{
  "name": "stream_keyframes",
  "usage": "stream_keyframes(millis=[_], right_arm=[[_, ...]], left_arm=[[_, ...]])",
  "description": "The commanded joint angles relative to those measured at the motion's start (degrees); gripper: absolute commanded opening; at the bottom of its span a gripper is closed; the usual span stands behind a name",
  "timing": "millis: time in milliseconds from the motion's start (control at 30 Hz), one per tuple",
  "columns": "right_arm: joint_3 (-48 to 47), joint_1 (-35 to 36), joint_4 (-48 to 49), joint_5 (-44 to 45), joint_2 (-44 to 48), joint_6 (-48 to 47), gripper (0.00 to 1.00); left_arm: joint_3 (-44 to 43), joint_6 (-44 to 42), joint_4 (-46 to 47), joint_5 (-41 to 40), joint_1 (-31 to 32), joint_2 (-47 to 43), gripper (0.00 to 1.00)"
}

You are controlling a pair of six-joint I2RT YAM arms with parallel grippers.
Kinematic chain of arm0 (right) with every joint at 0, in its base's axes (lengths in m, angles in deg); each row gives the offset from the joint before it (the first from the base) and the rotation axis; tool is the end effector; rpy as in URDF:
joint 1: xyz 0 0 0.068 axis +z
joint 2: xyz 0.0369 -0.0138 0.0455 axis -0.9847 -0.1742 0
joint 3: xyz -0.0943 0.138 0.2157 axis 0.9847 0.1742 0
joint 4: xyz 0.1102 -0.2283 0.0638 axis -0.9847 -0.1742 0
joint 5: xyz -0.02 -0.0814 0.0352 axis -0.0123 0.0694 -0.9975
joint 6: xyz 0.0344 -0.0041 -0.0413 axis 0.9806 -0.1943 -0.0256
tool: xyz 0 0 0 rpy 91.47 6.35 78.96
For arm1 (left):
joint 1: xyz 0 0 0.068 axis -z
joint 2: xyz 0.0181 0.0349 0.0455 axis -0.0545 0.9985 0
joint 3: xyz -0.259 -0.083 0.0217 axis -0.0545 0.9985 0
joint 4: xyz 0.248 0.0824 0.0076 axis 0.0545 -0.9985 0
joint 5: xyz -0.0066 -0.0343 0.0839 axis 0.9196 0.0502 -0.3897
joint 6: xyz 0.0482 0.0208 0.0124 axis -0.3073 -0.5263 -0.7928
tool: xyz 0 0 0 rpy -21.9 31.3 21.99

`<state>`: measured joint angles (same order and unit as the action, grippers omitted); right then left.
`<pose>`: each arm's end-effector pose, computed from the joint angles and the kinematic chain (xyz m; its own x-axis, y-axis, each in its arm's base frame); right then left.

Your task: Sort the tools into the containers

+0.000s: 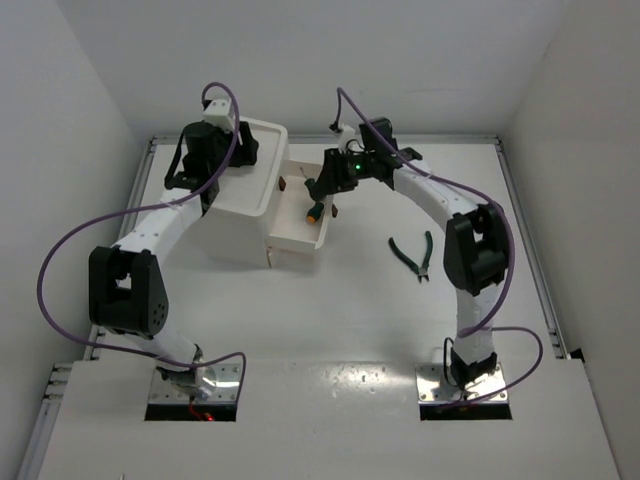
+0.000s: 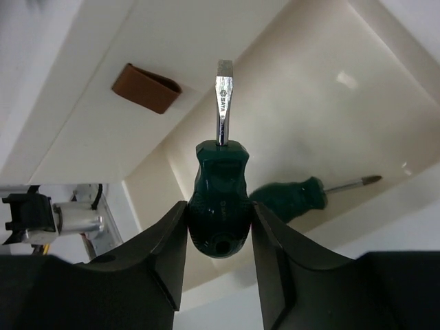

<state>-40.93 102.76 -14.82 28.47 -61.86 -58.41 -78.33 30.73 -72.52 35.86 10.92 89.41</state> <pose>0.4215 0.2020 0.2572 -0.8248 -0.0436 -0.5637 -0.4851 0.5666 0.6661 0.3886 -0.0565 0.3047 -0.3221 -0.1650 -0.9322 0.1588 0.9613 -0.2250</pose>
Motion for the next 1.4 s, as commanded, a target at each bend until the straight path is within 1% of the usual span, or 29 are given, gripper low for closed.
stream_keyframes(millis=[0,33,67,167,233,267,333,400,433,467,533,567,600,633,667,733,767,800,833,933,1033,1067,1100,1133,1200,1233,1367], right_arm=[[-4.7,1.7,3.1,-0.7,0.2,0.1,0.41],[-5.4,1.7,3.1,-0.7,0.2,0.1,0.45],[-5.4,2.3,3.1,-0.7,0.2,0.1,0.51],[-6.9,2.9,4.2,-0.2,-0.3,-0.5,0.56],[-6.9,2.9,4.2,1.0,1.0,-1.0,0.63],[-6.9,2.4,3.5,2.9,1.5,-1.0,0.65],[-5.7,1.3,2.7,5.3,4.0,-0.4,0.63],[-3.0,-0.7,1.7,8.7,6.7,-0.4,0.58],[-0.6,-1.5,0.4,11.8,9.4,-0.4,0.55],[1.0,-3.1,0.4,12.6,10.7,-0.4,0.53],[4.9,-4.4,-4.0,16.3,13.7,-3.4,0.48],[6.9,-5.5,-4.5,17.2,14.9,-5.0,0.44],[11.0,-6.0,-5.0,17.2,15.9,-6.3,0.42],[12.9,-6.0,-6.5,17.2,16.9,-7.8,0.39],[14.6,-6.6,-7.2,17.2,18.2,-10.5,0.3],[18.7,-6.6,-8.3,15.7,18.8,-13.0,0.18],[20.7,-6.6,-8.8,13.9,18.8,-15.8,0.08],[21.5,-6.6,-8.8,13.2,18.8,-17.2,0.03],[22.4,-6.6,-7.9,12.7,18.8,-18.1,0.0],[25.0,-6.6,-5.4,8.2,18.8,-18.7,0.0],[25.0,-6.6,-4.7,0.4,15.8,-15.3,0.0],[25.0,-6.6,-1.8,-0.5,14.2,-13.1,0.0],[25.0,-6.6,-0.1,-1.4,13.5,-8.0,0.0],[25.0,-6.6,1.9,-3.0,12.8,-4.9,0.0],[25.0,-6.6,8.3,-3.5,10.2,2.2,0.0],[25.5,-6.6,10.2,-3.5,9.3,8.8,0.0],[24.4,-6.1,13.6,-3.5,5.3,18.1,0.0]], left_arm=[[9.5,2.0,-38.6,-2.7,-2.1,9.6,0.66],[9.5,2.0,-38.0,-2.7,-2.1,9.1,0.66],[9.5,2.0,-37.9,-2.7,-2.1,9.1,0.66],[10.1,2.0,-37.9,-2.2,-2.1,8.5,0.66],[10.1,2.0,-37.4,-2.2,-2.1,8.5,0.66],[10.1,2.5,-37.4,-2.2,-2.1,8.5,0.66],[10.1,2.5,-37.4,-2.2,-2.1,8.5,0.64],[10.6,2.5,-37.4,-2.2,-2.1,8.5,0.6],[10.6,2.5,-37.4,-2.7,-2.1,8.5,0.59],[10.6,2.5,-37.4,-2.7,-2.1,8.5,0.59],[11.3,2.5,-37.4,-2.7,-2.1,9.1,0.54],[11.3,2.5,-37.4,-3.3,-2.1,9.1,0.54],[11.9,2.5,-37.4,-3.3,-2.1,9.6,0.54],[11.9,2.0,-37.4,-4.0,-2.1,9.6,0.52],[11.9,2.0,-37.4,-4.0,-2.1,9.6,0.52],[11.9,2.0,-37.4,-4.0,-2.1,10.2,0.51],[11.9,2.0,-37.4,-4.0,-2.1,10.2,0.49],[11.9,2.0,-37.4,-4.0,-2.1,10.7,0.48],[11.4,2.0,-37.4,-3.4,-2.1,10.7,0.48],[11.3,2.0,-37.4,-3.4,-2.1,10.7,0.48],[12.0,2.0,-37.4,-3.4,-2.1,10.2,0.48],[12.0,2.0,-37.4,-2.9,-2.1,10.2,0.48],[12.0,2.0,-37.4,-2.9,-2.1,10.2,0.48],[12.0,2.0,-37.4,-2.9,-2.1,10.2,0.48],[12.0,2.0,-37.4,-2.4,-2.1,10.2,0.48],[12.0,2.0,-37.4,-2.4,-2.1,10.2,0.48],[12.0,2.0,-37.4,-2.4,-2.1,9.7,0.48]])
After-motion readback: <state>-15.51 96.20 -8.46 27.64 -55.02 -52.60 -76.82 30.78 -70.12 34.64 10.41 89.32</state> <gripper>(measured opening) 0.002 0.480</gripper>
